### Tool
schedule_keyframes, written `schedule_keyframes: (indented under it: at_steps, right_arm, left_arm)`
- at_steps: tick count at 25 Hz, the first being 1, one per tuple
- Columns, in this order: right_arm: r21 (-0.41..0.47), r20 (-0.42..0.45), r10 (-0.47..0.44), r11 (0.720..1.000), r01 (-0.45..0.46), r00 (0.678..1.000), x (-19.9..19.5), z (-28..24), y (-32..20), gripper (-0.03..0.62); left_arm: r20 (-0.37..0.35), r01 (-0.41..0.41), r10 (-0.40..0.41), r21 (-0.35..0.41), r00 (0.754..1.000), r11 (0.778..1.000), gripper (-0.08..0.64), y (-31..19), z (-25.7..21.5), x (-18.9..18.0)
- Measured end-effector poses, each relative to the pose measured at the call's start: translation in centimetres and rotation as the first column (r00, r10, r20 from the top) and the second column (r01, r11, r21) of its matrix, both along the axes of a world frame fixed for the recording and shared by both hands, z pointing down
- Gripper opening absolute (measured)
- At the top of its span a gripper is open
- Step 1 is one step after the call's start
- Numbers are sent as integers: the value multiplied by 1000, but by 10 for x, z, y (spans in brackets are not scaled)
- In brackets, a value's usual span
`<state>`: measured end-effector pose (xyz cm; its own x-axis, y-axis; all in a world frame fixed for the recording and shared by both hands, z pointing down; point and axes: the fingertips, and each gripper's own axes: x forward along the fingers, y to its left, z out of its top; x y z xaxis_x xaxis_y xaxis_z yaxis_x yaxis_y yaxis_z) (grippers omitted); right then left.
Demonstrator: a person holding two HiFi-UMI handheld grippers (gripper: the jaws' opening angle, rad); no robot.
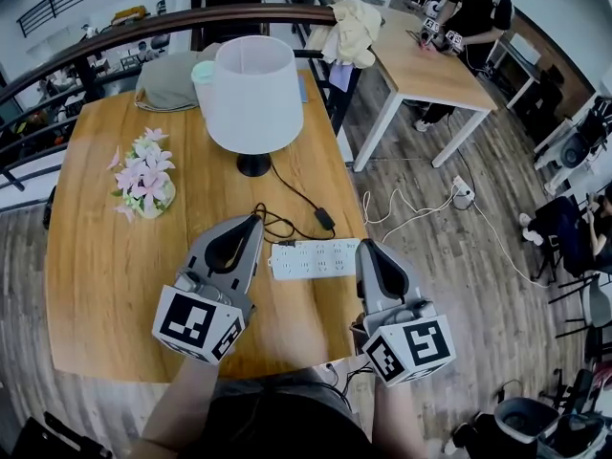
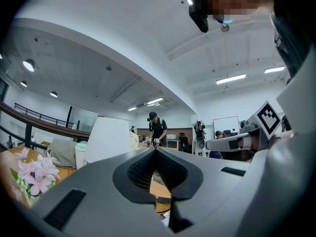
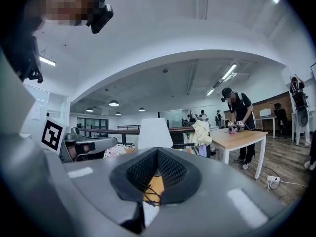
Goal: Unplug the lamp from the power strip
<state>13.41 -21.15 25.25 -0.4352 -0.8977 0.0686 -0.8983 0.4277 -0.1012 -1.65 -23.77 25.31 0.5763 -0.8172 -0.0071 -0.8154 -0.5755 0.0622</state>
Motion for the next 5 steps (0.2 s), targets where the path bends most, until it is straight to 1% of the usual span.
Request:
schedule_keyframes:
  at_steps: [5]
  right_arm:
    - [2, 4, -10, 1000, 10, 1000, -4, -1, -1, 8]
  left_arm:
    - [1, 3, -3, 6, 1000, 1000, -5, 0, -3, -2]
